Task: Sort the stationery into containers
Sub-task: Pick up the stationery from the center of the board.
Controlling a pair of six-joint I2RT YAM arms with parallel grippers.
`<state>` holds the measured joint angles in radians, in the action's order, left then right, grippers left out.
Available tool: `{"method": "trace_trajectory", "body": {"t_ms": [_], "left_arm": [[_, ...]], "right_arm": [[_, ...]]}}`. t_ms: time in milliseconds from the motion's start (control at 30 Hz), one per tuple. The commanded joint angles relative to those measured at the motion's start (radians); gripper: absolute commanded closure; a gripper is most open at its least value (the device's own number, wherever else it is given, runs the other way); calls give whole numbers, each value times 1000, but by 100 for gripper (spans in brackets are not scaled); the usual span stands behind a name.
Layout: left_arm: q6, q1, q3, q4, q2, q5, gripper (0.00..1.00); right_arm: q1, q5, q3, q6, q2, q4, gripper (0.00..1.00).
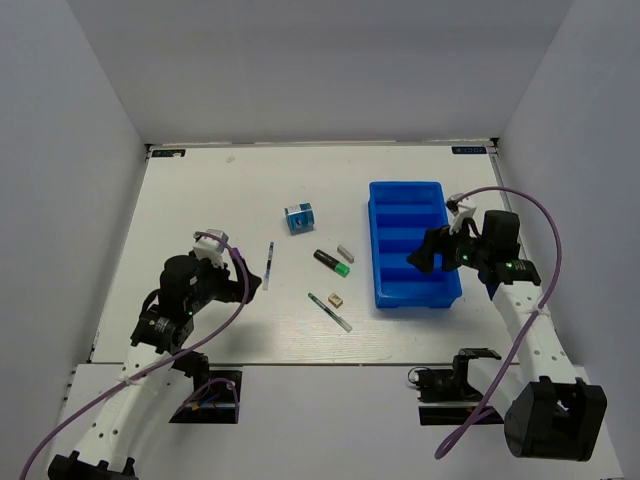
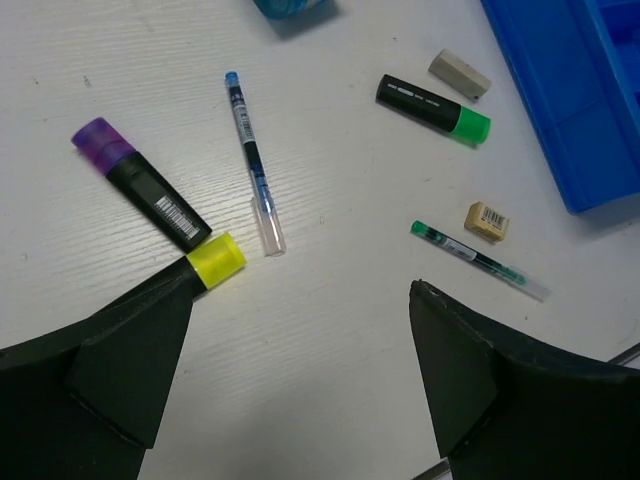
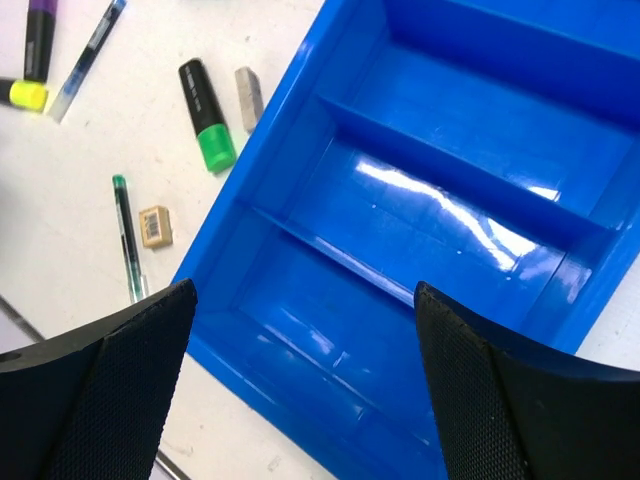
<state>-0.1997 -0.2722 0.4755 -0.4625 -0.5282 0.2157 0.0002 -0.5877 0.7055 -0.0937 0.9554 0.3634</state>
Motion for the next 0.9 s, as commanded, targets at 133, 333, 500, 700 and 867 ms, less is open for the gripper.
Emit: {"method": "trace_trajectory", "body": {"t_ms": [133,333,500,700,867], "left_arm": [[-3,4,11,31,-9,34,0],[-30,2,20,13,-9,-86,100],[-116,4,9,-45,68,-459,81],[-150,10,-14,-74,171,-673,5],[-130,8,3,-85,152,-671,3]], "right_arm": [[-2,-75,12,-188,-46,86,10],[29,-170,57,-281,43,137,24],[187,-8,305,-150,288,112,100],[495,256,685,-83,600,153,16],[647,429,1118,56,1000,278,9]]}}
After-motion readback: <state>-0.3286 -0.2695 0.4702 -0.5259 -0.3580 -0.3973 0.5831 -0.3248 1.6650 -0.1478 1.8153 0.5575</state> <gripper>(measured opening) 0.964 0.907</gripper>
